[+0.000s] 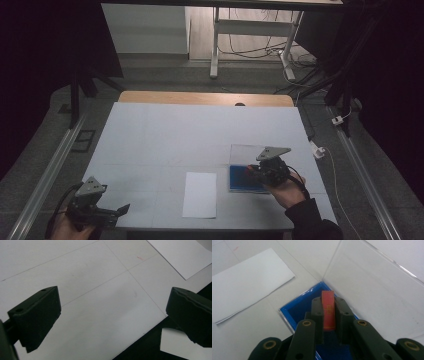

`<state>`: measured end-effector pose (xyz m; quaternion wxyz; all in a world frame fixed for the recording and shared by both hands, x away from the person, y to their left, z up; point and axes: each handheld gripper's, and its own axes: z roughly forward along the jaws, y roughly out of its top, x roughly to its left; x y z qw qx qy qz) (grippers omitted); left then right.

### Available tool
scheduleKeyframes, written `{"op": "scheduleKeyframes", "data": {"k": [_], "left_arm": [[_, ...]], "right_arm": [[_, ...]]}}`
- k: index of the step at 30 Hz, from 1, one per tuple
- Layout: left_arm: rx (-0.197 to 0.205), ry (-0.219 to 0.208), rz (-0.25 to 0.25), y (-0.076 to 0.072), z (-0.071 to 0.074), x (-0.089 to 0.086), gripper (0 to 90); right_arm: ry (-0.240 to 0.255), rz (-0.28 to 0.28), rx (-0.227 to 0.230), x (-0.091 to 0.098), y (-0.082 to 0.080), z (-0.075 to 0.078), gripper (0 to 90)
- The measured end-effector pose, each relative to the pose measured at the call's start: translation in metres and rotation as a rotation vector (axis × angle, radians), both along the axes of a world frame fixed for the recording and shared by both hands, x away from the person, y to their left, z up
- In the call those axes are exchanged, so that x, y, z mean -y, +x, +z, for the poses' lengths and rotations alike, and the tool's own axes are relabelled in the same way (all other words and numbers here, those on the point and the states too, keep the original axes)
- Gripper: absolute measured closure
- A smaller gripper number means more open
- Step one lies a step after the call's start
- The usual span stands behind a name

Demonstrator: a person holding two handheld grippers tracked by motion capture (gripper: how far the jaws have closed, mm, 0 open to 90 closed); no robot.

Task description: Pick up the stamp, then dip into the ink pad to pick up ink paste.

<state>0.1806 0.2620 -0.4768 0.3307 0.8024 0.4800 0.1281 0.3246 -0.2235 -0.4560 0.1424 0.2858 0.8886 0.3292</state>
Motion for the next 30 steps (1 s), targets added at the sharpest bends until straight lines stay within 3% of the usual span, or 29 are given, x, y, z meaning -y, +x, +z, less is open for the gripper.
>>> {"op": "scheduleKeyframes", "data": {"k": [15, 30], "left_arm": [[-0.003, -0.003, 0.001, 0.0, 0.0, 0.0, 0.1], [-0.004, -0.003, 0.0, 0.001, 0.0, -0.001, 0.0]], "right_arm": [[0.055, 0.018, -0.003, -0.01, -0.007, 0.008, 79.7], [0.02, 0.021, 0.008, -0.01, -0.007, 0.005, 79.6]]}}
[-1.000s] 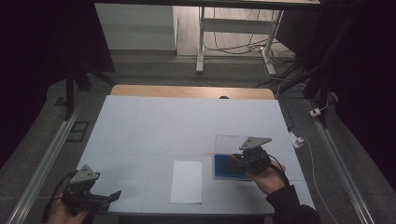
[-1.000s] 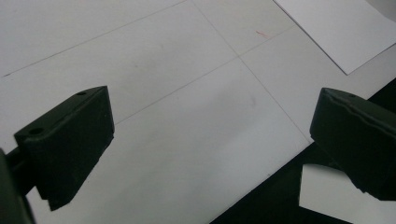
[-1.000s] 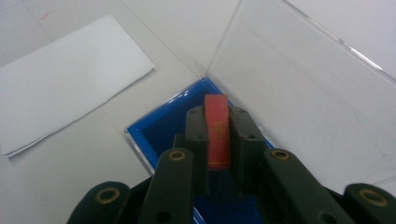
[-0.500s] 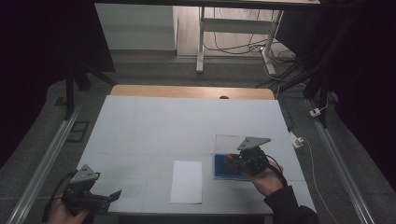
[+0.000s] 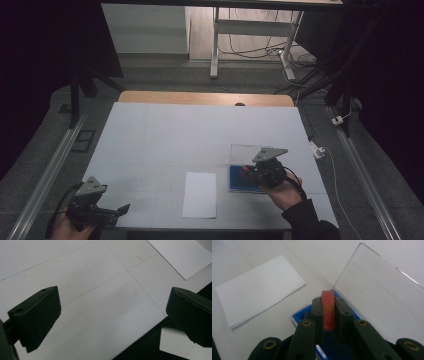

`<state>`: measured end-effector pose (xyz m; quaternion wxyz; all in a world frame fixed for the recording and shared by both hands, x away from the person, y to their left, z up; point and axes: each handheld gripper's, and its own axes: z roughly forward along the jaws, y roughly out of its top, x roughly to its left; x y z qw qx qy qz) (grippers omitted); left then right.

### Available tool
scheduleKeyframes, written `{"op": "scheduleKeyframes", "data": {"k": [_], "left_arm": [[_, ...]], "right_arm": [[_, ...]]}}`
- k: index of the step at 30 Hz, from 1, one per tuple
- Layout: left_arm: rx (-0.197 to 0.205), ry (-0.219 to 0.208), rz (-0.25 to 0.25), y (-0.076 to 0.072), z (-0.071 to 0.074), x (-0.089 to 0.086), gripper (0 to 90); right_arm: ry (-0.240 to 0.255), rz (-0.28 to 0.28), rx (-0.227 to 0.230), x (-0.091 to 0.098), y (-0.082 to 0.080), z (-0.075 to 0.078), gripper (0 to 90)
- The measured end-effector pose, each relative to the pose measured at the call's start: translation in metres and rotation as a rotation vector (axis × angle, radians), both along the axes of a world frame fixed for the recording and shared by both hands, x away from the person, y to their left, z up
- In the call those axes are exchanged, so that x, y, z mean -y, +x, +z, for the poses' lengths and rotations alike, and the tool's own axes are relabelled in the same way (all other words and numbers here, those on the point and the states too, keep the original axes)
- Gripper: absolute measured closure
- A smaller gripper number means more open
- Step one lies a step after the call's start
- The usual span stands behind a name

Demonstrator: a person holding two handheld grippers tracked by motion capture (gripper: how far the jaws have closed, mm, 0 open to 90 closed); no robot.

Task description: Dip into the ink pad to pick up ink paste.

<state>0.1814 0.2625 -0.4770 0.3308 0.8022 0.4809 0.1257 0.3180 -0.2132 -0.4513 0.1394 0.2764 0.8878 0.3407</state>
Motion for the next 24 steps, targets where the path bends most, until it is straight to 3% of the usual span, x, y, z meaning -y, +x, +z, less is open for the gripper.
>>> {"op": "scheduleKeyframes", "data": {"k": [15, 24], "left_arm": [[-0.001, -0.003, -0.002, 0.0, 0.0, 0.0, 0.1], [-0.002, -0.004, -0.003, 0.0, 0.0, 0.0, 0.1]], "right_arm": [[-0.023, -0.062, -0.031, 0.005, 0.01, -0.014, 79.7], [-0.074, -0.073, -0.057, 0.007, 0.014, -0.023, 79.6]]}}
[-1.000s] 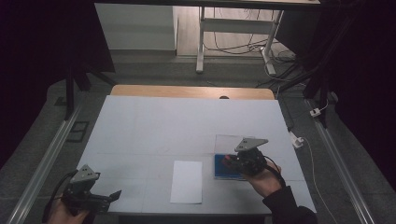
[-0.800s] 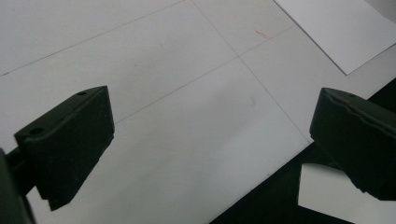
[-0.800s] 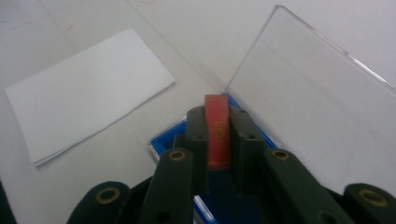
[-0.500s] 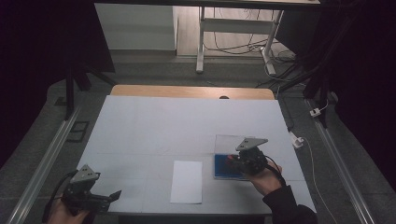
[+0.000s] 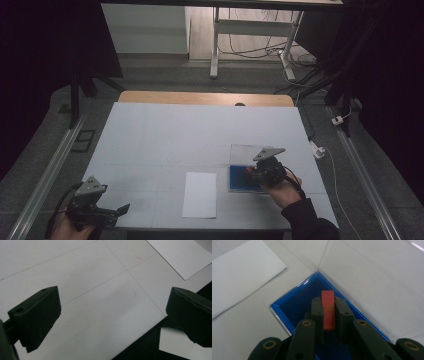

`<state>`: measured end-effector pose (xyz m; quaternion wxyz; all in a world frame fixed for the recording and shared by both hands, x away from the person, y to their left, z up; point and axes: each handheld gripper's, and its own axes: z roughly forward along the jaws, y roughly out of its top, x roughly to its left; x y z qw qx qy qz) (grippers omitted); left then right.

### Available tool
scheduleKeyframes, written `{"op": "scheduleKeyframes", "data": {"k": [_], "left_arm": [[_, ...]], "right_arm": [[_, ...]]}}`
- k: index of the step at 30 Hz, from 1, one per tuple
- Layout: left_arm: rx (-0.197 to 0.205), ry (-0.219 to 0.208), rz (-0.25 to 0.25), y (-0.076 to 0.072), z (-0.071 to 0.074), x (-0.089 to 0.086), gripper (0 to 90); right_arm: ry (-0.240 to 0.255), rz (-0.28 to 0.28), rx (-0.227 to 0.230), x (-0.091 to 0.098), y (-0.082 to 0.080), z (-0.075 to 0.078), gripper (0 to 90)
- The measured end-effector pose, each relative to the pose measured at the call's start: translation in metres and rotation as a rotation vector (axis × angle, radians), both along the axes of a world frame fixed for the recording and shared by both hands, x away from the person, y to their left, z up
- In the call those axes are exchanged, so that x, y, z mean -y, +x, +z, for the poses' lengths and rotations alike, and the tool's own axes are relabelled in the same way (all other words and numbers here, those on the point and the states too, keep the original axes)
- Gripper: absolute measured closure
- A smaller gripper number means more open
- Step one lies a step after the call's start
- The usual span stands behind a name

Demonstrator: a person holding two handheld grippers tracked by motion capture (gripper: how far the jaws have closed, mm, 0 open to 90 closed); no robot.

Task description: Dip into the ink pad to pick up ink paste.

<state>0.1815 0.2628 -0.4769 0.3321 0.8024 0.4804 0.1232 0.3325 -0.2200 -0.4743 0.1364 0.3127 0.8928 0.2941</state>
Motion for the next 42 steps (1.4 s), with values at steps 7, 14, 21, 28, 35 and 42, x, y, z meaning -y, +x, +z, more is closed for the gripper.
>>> {"op": "scheduleKeyframes", "data": {"k": [7, 14, 21, 28, 35, 42], "left_arm": [[-0.002, -0.003, 0.001, 0.0, 0.0, 0.0, 0.1], [-0.002, -0.002, 0.001, 0.0, 0.0, 0.0, 0.1], [-0.003, 0.001, 0.002, 0.0, 0.0, 0.001, 0.2], [-0.006, 0.002, -0.002, 0.001, 0.0, 0.001, 0.2], [-0.004, 0.005, -0.004, 0.001, 0.0, 0.001, 0.3], [-0.005, -0.001, -0.003, 0.001, 0.0, 0.001, 0.3]], "right_arm": [[-0.01, -0.012, -0.017, 0.001, 0.002, -0.005, 79.8], [0.035, -0.039, -0.072, 0.007, 0.007, -0.007, 80.1], [-0.007, -0.027, -0.035, 0.001, 0.003, -0.008, 80.5], [-0.12, 0.009, 0.048, -0.013, -0.007, -0.008, 80.4], [-0.061, -0.004, 0.006, -0.007, -0.002, -0.009, 80.3], [0.043, -0.035, -0.073, 0.008, 0.008, -0.009, 80.1]]}}
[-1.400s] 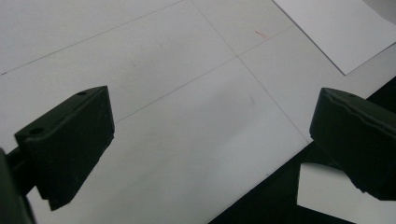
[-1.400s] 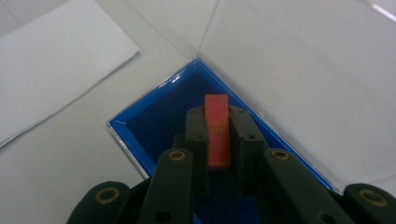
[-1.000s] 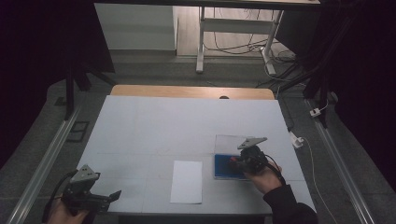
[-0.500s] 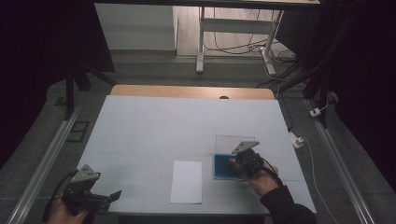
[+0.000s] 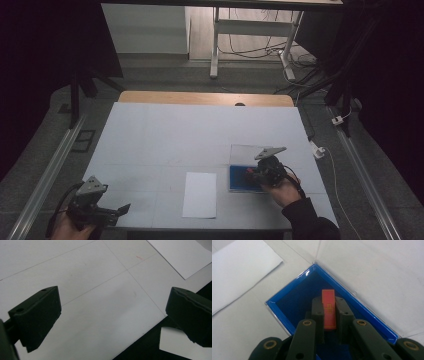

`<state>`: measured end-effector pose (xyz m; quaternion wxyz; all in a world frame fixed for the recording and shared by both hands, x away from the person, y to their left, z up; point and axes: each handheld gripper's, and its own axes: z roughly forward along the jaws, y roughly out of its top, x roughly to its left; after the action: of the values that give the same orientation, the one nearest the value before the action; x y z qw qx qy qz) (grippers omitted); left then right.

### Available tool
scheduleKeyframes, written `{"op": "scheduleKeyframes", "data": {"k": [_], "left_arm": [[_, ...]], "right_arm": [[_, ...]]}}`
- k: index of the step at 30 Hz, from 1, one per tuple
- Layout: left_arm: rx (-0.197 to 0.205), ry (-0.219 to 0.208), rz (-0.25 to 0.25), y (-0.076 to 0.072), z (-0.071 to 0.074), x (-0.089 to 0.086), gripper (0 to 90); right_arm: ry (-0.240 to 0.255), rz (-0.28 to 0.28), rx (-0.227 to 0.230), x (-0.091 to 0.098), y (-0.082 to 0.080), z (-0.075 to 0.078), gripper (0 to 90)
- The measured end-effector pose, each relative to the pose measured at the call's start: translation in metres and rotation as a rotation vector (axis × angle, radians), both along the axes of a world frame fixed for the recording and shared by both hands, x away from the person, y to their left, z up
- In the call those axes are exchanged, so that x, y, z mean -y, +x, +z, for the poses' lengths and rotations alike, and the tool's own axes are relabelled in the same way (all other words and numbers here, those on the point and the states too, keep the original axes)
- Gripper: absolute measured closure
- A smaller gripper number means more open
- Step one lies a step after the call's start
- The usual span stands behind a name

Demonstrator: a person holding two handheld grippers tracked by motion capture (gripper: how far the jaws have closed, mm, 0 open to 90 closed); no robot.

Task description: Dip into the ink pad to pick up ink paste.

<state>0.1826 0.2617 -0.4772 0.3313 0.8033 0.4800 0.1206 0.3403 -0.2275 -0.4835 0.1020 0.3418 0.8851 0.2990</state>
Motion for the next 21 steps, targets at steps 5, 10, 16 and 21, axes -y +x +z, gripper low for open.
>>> {"op": "scheduleKeyframes", "data": {"k": [5, 10, 16, 21], "left_arm": [[-0.001, -0.004, 0.005, 0.0, 0.0, -0.001, 0.3], [-0.001, -0.004, 0.005, 0.0, 0.0, -0.001, 0.3], [-0.002, -0.004, 0.005, 0.0, 0.0, -0.001, 0.3], [-0.002, -0.003, 0.006, 0.0, 0.0, -0.001, 0.3]], "right_arm": [[-0.008, 0.007, 0.016, -0.001, -0.002, 0.001, 79.8], [0.02, -0.002, 0.065, 0.0, -0.006, 0.011, 79.6], [0.063, -0.017, 0.079, 0.007, -0.012, 0.021, 79.6], [0.06, -0.02, 0.059, 0.009, -0.01, 0.018, 79.6]]}}
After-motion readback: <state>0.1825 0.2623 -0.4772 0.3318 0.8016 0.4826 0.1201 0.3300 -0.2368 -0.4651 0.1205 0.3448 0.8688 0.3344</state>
